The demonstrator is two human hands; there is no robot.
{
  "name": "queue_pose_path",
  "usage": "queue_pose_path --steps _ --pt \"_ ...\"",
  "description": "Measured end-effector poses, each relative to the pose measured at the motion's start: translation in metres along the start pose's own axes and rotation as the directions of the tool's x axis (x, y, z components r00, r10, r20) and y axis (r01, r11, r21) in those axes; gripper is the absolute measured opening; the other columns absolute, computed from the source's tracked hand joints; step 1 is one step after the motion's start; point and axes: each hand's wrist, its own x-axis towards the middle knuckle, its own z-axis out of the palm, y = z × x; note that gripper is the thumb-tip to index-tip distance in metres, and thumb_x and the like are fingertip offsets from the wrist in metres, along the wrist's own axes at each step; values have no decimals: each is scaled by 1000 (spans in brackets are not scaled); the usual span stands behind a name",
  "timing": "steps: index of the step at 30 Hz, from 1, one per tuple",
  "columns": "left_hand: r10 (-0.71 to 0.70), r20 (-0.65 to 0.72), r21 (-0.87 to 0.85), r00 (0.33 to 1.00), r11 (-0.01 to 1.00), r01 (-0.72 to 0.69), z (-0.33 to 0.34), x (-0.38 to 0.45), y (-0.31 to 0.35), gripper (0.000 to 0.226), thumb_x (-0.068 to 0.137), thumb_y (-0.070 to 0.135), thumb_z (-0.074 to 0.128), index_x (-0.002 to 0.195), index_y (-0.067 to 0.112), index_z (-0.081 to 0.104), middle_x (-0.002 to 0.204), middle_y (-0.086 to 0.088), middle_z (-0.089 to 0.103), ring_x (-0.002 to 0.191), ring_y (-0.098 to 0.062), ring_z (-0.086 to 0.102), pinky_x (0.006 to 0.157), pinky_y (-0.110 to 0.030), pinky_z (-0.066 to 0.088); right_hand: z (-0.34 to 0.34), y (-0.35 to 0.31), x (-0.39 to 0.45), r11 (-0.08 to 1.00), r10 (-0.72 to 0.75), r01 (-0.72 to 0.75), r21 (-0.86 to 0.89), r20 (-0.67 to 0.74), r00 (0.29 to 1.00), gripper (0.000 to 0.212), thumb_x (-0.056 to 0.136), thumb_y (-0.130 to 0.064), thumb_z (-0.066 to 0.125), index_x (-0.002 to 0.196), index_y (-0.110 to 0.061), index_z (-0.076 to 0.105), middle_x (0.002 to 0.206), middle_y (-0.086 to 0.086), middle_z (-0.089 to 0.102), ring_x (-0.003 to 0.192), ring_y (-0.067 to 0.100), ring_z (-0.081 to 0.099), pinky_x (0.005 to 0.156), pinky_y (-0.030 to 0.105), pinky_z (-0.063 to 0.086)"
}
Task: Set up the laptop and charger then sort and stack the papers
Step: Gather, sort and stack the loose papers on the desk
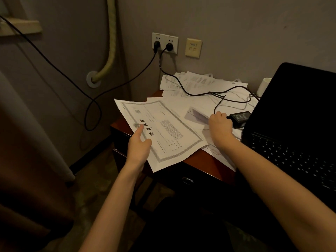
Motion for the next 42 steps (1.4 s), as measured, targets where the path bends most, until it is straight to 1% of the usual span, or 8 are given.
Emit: queue_pose_path --steps 17,24,27,29,33,37,39,42 --pt "40 64 -9 997 999 -39 41 18 24 55 94 -1 44 147 12 33 151 -1 35 139 -23 34 112 -47 34 -34 9 10 950 39 56 307 -294 955 16 91 1 46 103 -4 54 104 11 58 90 28 58 58 32 32" --pt "10 78 -27 997 1000 -8 71 21 28 53 91 7 57 142 7 42 141 -5 48 134 -23 41 109 -40 38 -92 -56 0 843 -126 437 314 -675 727 19 72 -6 77 79 -7 60 66 6 60 42 23 55 40 22 25" --pt "25 40 -44 999 999 -23 63 11 21 32 91 8 57 122 0 57 117 -14 63 113 -28 57 80 -27 50 -120 -93 -7 814 -245 401 421 -376 894 18 88 -10 59 105 -6 57 97 11 63 80 30 63 57 31 37" --pt "50 39 -51 998 998 -48 51 9 16 34 90 4 56 124 1 56 119 -13 63 114 -25 57 83 -27 49 -118 -107 -8 709 -233 258 656 -127 964 21 90 -12 58 110 -4 58 101 14 62 86 32 61 63 33 42" --pt "39 63 -21 997 999 -38 35 8 13 41 90 2 57 129 7 49 111 -4 61 94 -8 59 68 -14 51 -106 -120 -16 370 -210 -5 929 89 974 23 94 -25 55 88 -3 62 84 15 64 73 28 65 63 36 56" --pt "44 -29 87 999 995 -42 30 13 2 40 86 -3 60 125 5 55 113 -9 65 105 -25 62 75 -26 53 -102 -101 -18 -65 -328 -296 953 260 908 43 101 -33 38 78 -3 60 68 14 62 59 24 62 59 33 55" --pt "28 -76 103 997 994 -20 26 14 -3 46 84 -8 55 128 4 52 117 -11 63 110 -29 60 86 -36 51 -87 -81 -14 35 -176 -208 978 211 962 35 100 -28 41 90 -4 65 81 11 65 71 22 64 72 39 57" --pt "17 -66 53 998 999 -13 19 12 2 64 86 -14 45 144 8 29 132 -8 51 118 -21 51 94 -33 43 -53 -41 -12 569 6 -81 818 95 995 21 94 -14 48 103 -6 65 103 11 66 92 26 62 80 39 53"
